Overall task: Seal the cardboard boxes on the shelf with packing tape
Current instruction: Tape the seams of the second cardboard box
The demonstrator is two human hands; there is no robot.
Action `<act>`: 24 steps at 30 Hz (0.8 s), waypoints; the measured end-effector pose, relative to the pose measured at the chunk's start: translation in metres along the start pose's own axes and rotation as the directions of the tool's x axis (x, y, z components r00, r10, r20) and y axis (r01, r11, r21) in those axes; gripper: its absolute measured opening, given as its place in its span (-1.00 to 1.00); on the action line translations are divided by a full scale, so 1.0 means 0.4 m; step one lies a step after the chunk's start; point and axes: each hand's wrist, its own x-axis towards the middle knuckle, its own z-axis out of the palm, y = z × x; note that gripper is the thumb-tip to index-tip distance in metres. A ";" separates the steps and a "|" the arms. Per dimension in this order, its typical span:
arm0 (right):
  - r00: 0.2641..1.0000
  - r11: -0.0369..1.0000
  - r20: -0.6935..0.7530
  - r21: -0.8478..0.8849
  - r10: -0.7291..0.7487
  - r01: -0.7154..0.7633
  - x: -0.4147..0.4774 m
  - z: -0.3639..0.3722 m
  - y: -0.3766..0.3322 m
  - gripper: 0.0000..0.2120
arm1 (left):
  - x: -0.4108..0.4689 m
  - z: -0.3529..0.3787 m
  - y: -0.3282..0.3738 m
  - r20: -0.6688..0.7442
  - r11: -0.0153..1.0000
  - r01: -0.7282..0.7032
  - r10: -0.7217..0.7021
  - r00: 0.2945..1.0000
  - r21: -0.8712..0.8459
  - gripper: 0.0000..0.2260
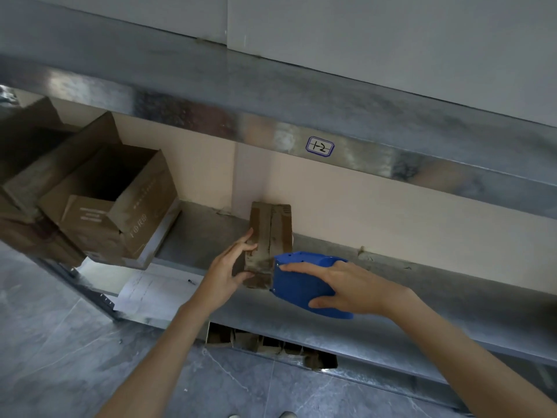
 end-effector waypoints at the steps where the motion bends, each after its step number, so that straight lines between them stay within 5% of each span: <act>1: 1.000 1.000 -0.018 -0.014 -0.007 0.007 0.003 0.000 -0.002 -0.35 | 0.002 0.001 -0.002 -0.006 1.000 0.001 -0.001 1.000 0.007 -0.50; 12: 0.996 0.995 -0.045 -0.053 0.081 -0.084 0.002 0.008 0.016 -0.34 | 0.007 0.046 0.020 -0.121 1.000 -0.009 0.008 0.993 -0.013 -0.54; 24: 0.996 0.998 -0.085 -0.057 0.034 -0.039 -0.001 0.007 0.009 -0.36 | 0.001 0.039 0.031 -0.077 1.000 0.013 -0.013 0.997 -0.003 -0.44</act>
